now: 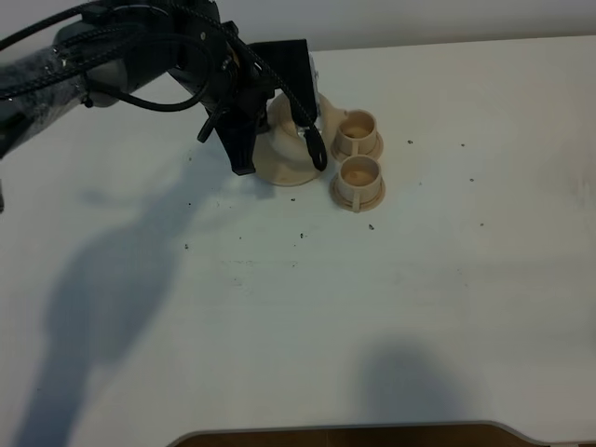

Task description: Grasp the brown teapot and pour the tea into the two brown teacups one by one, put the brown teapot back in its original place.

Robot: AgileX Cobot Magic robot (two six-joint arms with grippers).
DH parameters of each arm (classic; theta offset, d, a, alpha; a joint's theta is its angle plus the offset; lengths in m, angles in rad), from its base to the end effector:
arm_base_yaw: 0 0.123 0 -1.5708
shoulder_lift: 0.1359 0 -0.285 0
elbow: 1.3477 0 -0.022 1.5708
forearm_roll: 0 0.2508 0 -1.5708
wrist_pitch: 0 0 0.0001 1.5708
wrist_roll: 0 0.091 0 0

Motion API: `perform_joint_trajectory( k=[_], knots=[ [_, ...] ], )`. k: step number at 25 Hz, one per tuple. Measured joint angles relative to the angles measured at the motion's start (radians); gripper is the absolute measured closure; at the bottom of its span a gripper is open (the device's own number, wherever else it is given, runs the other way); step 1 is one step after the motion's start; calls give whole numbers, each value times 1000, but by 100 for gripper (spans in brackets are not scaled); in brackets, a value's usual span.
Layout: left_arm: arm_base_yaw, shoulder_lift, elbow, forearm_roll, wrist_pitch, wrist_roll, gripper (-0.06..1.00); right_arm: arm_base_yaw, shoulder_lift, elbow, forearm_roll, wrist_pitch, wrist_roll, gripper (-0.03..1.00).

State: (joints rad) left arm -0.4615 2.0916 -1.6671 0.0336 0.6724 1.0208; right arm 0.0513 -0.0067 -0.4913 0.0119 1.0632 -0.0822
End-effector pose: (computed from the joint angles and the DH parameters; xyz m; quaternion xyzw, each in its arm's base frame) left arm 0.4184 -0.2059 0.2094 0.6558 0.7022 0.0896 0.2623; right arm -0.0050 0.0007 0.2746 -0.0572 0.8525 -0.0021 0.5196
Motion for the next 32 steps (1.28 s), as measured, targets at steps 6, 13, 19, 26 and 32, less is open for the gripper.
perform_joint_trajectory(
  k=[6,13,19,26,32],
  knots=[
    [0,10,2,57,-17,12,84,0,0,0,0,0,1,56],
    [-2,12,2,72,-28,66,84,0,0,0,0,0,2,56],
    [-20,12,2,82,-36,130,84,0,0,0,0,0,3,56],
    [-53,12,2,118,-38,139,84,0,0,0,0,0,3,56],
    [-66,12,2,153,-26,119,84,0,0,0,0,0,3,56]
  ],
)
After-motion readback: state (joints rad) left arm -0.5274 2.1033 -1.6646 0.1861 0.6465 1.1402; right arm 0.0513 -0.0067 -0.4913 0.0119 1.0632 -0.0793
